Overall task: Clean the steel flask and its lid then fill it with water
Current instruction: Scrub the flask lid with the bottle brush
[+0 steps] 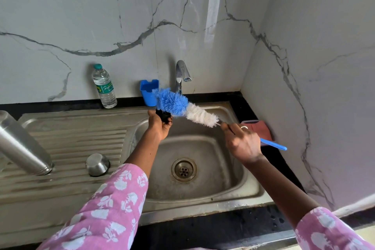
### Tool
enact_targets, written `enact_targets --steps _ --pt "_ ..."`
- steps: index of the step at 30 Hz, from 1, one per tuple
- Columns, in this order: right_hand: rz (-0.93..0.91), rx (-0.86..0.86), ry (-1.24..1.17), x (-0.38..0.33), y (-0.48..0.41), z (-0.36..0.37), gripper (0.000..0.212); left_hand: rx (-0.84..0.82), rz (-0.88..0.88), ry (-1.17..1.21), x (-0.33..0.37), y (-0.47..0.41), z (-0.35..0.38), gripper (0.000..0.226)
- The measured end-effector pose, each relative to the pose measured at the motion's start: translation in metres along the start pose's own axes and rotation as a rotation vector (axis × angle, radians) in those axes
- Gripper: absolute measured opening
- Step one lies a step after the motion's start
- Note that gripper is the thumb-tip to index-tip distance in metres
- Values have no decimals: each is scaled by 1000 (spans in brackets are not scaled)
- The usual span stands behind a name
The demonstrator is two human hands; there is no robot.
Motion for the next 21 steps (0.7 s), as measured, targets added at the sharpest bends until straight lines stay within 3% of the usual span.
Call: enact_targets --steps 5,12,21 --pt "8 -16 61 -4 -5 3 35 -27 57 -96 -4 2 6 34" --pt "-27 -1 17 2 9 2 37 16 -3 30 7 -3 -7 34" --pt "20 -21 30 -1 3 4 36 -31 6 -17 2 3 -1 37"
Point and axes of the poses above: each hand's wrist, its own y-axis away from the middle knuckle, its own z-axis out of the palm, x = y × z, the point moved 1 cm from there along -y, towards the middle knuckle, and after that the axes turned 2 degrees about y, right-handed, at the moved point
